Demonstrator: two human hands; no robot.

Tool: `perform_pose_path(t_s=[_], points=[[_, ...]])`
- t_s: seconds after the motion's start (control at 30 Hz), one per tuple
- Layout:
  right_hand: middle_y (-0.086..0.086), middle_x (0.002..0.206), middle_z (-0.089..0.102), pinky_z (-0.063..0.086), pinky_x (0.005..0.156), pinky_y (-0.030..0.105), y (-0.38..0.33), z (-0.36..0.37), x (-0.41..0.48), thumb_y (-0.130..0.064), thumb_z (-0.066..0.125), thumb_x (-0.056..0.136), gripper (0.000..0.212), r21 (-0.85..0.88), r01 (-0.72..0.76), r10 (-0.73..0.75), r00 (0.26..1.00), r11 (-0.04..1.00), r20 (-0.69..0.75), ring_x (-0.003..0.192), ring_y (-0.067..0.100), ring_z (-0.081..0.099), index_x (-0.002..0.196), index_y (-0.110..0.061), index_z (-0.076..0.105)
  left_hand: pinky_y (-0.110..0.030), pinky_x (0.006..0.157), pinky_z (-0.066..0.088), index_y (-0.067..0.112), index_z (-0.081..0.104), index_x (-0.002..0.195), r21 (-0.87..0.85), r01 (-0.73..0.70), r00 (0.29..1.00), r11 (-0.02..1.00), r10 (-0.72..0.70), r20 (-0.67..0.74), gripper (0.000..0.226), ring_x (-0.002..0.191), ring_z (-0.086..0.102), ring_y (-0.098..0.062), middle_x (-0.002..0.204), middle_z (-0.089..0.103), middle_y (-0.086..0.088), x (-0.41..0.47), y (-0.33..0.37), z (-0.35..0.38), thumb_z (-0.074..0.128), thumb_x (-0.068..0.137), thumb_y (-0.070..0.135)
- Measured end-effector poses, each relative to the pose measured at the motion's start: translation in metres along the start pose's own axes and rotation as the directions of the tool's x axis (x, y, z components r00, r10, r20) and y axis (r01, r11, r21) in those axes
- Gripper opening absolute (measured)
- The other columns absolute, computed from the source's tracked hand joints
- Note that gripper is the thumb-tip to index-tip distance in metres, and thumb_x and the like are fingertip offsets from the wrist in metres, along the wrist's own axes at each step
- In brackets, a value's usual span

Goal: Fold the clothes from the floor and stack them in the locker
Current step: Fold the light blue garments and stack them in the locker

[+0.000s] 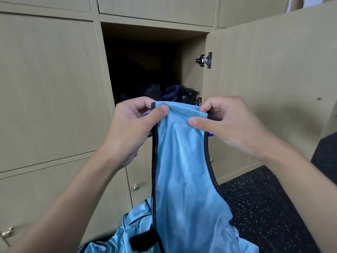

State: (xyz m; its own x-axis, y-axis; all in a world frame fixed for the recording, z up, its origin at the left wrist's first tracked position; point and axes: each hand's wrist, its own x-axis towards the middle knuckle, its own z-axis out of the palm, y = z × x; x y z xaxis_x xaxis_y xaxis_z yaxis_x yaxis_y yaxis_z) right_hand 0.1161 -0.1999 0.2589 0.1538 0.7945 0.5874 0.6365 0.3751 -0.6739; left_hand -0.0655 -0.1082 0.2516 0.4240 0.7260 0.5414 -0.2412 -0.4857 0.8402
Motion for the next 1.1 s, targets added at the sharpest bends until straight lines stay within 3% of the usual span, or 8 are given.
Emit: perform_pose_path(t_s=[0.2, 0.4, 0.53, 0.7, 0.77, 0.9, 1.0, 1.1], points=[[0.024, 0.081, 0.063, 0.043, 0.069, 0.037, 0.002, 0.005, -0.007, -0.009, 0.077, 0.082, 0.023, 0.165, -0.004, 0.031, 0.987, 0.986, -0.159, 0.071, 0.022, 0.055, 0.076, -0.019, 0.058, -0.026, 0.054, 0.046, 0.017, 0.063, 0.069, -0.089, 0.005, 1.000, 0.996, -0.007, -0.027, 0.024, 0.058, 0.057, -0.016, 0.067, 0.065, -0.003, 0.000, -0.001, 0.002, 0.067, 0.092, 0.010], [0.005, 0.106, 0.074, 0.057, 0.090, 0.035, 0.009, 0.026, -0.022, -0.010, 0.069, 0.089, 0.066, 0.329, -0.220, 0.222, 0.974, 0.918, 0.033, 0.096, 0.020, 0.072, 0.140, -0.032, 0.034, -0.024, 0.046, 0.043, 0.017, 0.055, 0.078, -0.152, 0.004, 0.987, 0.988, -0.029, -0.161, 0.021, 0.051, 0.054, -0.013, 0.062, 0.063, 0.003, 0.001, -0.001, 0.001, 0.068, 0.093, 0.010], [0.004, 0.097, 0.077, 0.055, 0.093, 0.052, 0.009, 0.033, -0.023, -0.002, 0.062, 0.094, 0.060, 0.324, -0.192, 0.213, 0.977, 0.926, -0.029, 0.091, 0.031, 0.072, 0.135, -0.037, 0.037, -0.028, 0.049, 0.045, 0.018, 0.055, 0.103, -0.143, 0.096, 0.958, 0.985, -0.131, -0.255, 0.019, 0.056, 0.058, -0.011, 0.065, 0.066, 0.007, -0.002, -0.013, 0.001, 0.071, 0.092, 0.017], [0.014, 0.094, 0.075, 0.052, 0.085, 0.063, 0.012, 0.038, -0.021, -0.003, 0.058, 0.096, 0.058, 0.383, -0.190, 0.259, 0.956, 0.904, -0.137, 0.078, 0.040, 0.064, 0.134, -0.042, 0.038, -0.034, 0.080, 0.058, 0.031, 0.035, 0.142, -0.195, 0.418, 0.908, 0.887, -0.414, 0.064, 0.073, 0.087, 0.075, -0.017, 0.093, 0.078, 0.001, -0.025, -0.038, 0.012, 0.076, 0.085, 0.012], [0.007, 0.090, 0.076, 0.053, 0.085, 0.058, 0.015, 0.033, -0.022, -0.007, 0.060, 0.096, 0.060, 0.390, -0.214, 0.289, 0.946, 0.896, -0.145, 0.078, 0.028, 0.065, 0.135, -0.044, 0.034, -0.038, 0.085, 0.057, 0.035, 0.031, 0.145, -0.257, 0.403, 0.914, 0.878, -0.400, 0.068, 0.077, 0.091, 0.074, -0.022, 0.101, 0.077, -0.013, -0.025, -0.039, 0.011, 0.072, 0.087, 0.006], [0.002, 0.112, 0.073, 0.052, 0.098, 0.048, 0.024, 0.029, -0.029, -0.020, 0.080, 0.080, 0.095, 0.239, -0.360, 0.328, 0.930, 0.902, 0.164, 0.104, 0.022, 0.070, 0.142, -0.059, 0.020, -0.039, 0.083, 0.058, 0.032, 0.037, 0.142, -0.274, 0.280, 0.948, 0.920, -0.310, -0.071, 0.068, 0.090, 0.073, -0.024, 0.102, 0.076, -0.016, -0.020, -0.035, 0.009, 0.068, 0.090, 0.003], [0.016, 0.104, 0.072, 0.049, 0.101, 0.054, 0.030, 0.032, -0.030, -0.012, 0.075, 0.082, 0.092, 0.228, -0.354, 0.333, 0.934, 0.907, 0.128, 0.100, 0.033, 0.069, 0.139, -0.063, 0.025, -0.039, 0.089, 0.057, 0.039, 0.037, 0.141, -0.249, 0.288, 0.944, 0.925, -0.318, -0.086, 0.071, 0.093, 0.074, -0.019, 0.107, 0.075, -0.009, -0.024, -0.038, 0.009, 0.075, 0.085, 0.014], [0.022, 0.091, 0.070, 0.050, 0.098, 0.055, 0.031, 0.030, -0.028, -0.002, 0.065, 0.091, 0.083, 0.311, -0.319, 0.324, 0.945, 0.895, 0.035, 0.083, 0.028, 0.065, 0.143, -0.054, 0.027, -0.037, 0.097, 0.054, 0.051, 0.034, 0.142, -0.130, 0.379, 0.925, 0.916, -0.374, 0.065, 0.091, 0.099, 0.072, -0.009, 0.111, 0.072, 0.016, -0.034, -0.047, 0.013, 0.083, 0.075, 0.015]])
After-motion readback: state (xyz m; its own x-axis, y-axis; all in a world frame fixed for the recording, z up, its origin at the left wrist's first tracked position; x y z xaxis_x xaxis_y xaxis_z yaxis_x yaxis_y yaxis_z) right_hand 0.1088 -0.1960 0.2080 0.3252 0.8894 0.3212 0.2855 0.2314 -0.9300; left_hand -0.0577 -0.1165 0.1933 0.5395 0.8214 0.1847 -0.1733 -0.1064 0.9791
